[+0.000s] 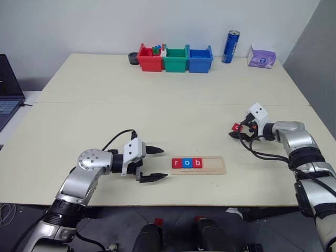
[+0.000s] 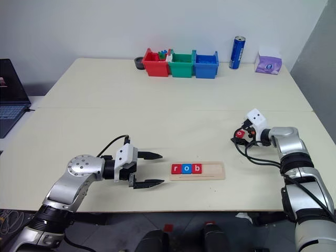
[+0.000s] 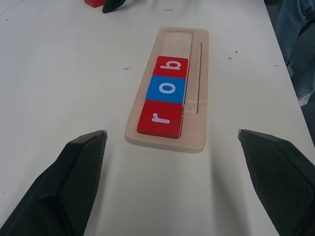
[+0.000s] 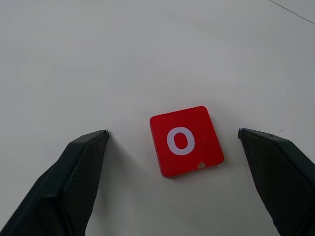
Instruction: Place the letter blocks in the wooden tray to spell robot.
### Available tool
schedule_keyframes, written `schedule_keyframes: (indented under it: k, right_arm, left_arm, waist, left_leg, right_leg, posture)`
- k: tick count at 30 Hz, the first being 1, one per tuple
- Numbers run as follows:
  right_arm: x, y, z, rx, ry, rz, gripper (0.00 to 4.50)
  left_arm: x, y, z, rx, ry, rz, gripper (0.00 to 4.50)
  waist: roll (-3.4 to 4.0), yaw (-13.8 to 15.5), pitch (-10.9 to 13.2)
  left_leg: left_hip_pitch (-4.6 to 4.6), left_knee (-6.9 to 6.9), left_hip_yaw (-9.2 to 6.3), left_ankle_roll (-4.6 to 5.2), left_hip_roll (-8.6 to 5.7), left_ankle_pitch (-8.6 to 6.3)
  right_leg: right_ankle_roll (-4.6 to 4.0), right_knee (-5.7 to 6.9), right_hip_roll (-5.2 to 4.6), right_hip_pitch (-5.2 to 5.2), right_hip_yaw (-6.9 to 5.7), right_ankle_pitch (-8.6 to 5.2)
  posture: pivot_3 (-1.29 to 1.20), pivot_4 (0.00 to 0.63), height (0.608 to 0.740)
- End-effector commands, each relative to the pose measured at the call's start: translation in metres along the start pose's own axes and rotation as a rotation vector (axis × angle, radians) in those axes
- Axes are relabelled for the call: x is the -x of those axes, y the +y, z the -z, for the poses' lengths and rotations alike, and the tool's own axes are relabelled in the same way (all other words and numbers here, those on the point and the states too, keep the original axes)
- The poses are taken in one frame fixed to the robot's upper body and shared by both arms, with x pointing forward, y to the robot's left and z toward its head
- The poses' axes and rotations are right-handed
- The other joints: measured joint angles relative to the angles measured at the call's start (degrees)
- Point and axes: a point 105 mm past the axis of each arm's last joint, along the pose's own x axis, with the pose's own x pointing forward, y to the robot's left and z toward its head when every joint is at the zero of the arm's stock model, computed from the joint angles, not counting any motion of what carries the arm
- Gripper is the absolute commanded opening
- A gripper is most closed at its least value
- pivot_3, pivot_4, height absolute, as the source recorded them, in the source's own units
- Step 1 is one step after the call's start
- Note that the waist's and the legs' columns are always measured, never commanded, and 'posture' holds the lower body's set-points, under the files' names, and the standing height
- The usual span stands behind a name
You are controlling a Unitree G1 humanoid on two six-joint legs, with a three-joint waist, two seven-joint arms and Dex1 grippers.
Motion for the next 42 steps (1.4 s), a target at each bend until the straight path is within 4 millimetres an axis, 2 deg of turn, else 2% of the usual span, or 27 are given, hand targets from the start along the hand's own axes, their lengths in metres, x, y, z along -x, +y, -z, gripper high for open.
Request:
schedule_keyframes:
  k: [1,7,10,14,17,21,27,35,38,42]
  right_arm:
    - [-0.004,0.002,0.016,-0.05,0.045,0.009,3.53]
    - [-0.005,0.007,0.02,-0.072,0.029,0.033,1.5]
    - [0.004,0.015,0.017,-0.035,0.001,0.058,1.46]
    - [0.036,0.049,0.013,-0.033,-0.077,0.093,1.46]
    - [0.057,0.079,0.022,-0.078,-0.09,0.131,1.46]
    - [0.081,0.112,0.046,-0.217,-0.082,0.307,1.46]
    - [0.082,0.141,0.062,-0.343,-0.051,0.424,1.46]
    - [0.078,0.136,0.081,-0.531,-0.042,0.595,1.46]
    - [0.074,0.139,0.08,-0.556,-0.053,0.595,2.51]
    - [0.08,0.132,0.064,-0.557,-0.128,0.639,3.84]
  left_arm:
    - [0.006,0.001,-0.005,-0.04,-0.007,-0.013,4.5]
    - [0.01,0.0,0.002,-0.038,0.012,-0.016,4.5]
    - [0.01,-0.001,0.003,-0.04,0.012,-0.014,4.5]
    - [0.008,-0.003,0.003,-0.035,0.007,0.002,4.5]
    - [0.007,-0.004,0.003,-0.033,0.006,0.016,4.5]
    - [0.004,-0.003,0.003,-0.04,0.005,0.041,4.5]
    - [0.0,-0.002,0.002,-0.054,0.005,0.069,4.5]
    - [-0.002,-0.001,0.0,-0.063,0.001,0.077,4.5]
    - [-0.002,-0.002,0.002,-0.063,0.003,0.073,4.5]
    - [0.0,-0.002,0.006,-0.058,0.006,0.064,4.5]
  waist:
    - [0.0,0.0,0.0]
    - [-0.03,0.0,0.0]
    - [-0.02,0.2,-0.1]
    - [0.01,0.6,-0.1]
    - [0.05,0.6,-0.1]
    - [0.07,0.5,-0.1]
    - [0.06,0.0,-0.1]
    - [-0.11,0.1,-0.2]
    - [-0.26,0.1,-0.3]
    - [-0.27,0.2,-0.3]
  left_leg:
    - [0.01,0.0,0.0,0.0,0.0,0.0]
    - [0.04,0.0,-0.01,0.0,0.01,0.0]
    - [0.02,-0.01,-0.06,0.0,0.01,0.0]
    - [-0.13,-0.04,-0.22,-0.01,0.02,-0.01]
    - [-0.34,-0.04,-0.38,-0.01,0.03,-0.01]
    - [-0.32,-0.02,-0.38,-0.02,0.02,0.0]
    - [0.02,0.0,-0.14,-0.02,0.0,0.01]
    - [0.06,-0.01,-0.11,-0.02,0.03,0.01]
    - [0.06,-0.01,-0.12,-0.02,0.03,0.01]
    - [0.06,-0.01,-0.12,-0.02,0.03,0.01]
  right_leg:
    - [0.0,0.0,0.0,0.01,0.01,0.0]
    - [0.0,0.01,0.0,0.03,0.01,0.0]
    - [0.0,0.01,0.0,0.05,0.01,0.0]
    - [0.01,-0.05,-0.02,0.02,-0.03,-0.03]
    - [0.02,-0.05,-0.02,-0.07,-0.14,-0.06]
    - [0.09,-0.01,-0.01,-0.07,-0.13,-0.11]
    - [0.34,0.0,0.03,0.01,0.07,-0.23]
    - [0.34,-0.04,0.05,0.03,0.08,-0.23]
    - [0.34,-0.04,0.04,0.03,0.09,-0.23]
    - [0.34,-0.04,0.02,0.03,0.09,-0.23]
  posture:
    - [0.0,0.15,0.74]
    - [0.0,0.15,0.74]
    - [0.0,0.15,0.74]
    - [0.0,0.15,0.74]
    - [0.0,0.15,0.74]
    - [0.0,0.15,0.74]
    - [0.0,0.15,0.74]
    - [0.0,0.15,0.74]
    - [0.0,0.15,0.74]
    - [0.0,0.15,0.74]
